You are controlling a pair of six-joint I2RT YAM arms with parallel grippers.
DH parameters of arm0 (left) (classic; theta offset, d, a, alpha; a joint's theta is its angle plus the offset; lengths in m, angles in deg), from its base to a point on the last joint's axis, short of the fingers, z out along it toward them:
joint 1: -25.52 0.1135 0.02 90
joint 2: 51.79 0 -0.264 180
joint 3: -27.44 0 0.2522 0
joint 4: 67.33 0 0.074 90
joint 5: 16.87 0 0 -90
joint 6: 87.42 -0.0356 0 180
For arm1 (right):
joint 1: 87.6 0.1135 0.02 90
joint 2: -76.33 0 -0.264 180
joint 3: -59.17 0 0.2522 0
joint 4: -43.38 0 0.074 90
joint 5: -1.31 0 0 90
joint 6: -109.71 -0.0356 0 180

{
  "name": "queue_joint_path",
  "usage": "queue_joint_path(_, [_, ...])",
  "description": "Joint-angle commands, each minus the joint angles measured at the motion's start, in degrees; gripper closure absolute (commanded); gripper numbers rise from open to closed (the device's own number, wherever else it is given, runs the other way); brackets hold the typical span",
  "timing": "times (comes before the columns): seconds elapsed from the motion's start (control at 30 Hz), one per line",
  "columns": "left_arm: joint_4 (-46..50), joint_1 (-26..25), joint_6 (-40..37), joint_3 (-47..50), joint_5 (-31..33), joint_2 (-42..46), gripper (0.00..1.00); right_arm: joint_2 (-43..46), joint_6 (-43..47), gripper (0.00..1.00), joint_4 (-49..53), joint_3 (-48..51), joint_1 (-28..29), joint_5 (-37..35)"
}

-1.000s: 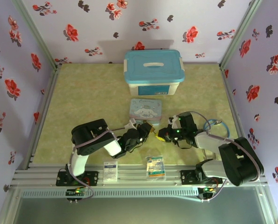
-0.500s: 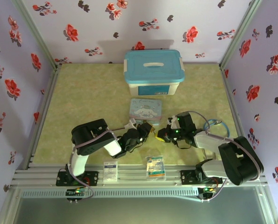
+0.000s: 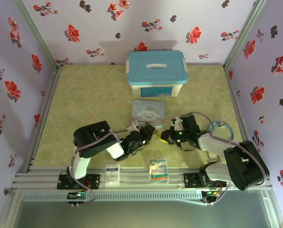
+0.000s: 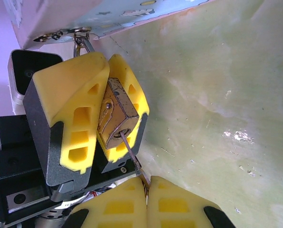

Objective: Unlock the padlock with the key

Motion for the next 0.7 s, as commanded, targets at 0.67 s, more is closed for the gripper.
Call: queue_joint_path(0.67, [-2.4,-1.1,-1.2,-2.5,-2.9,-0.6,1.0,-0.2,5.1,1.0,5.9,-8.4,0.2,-5.1])
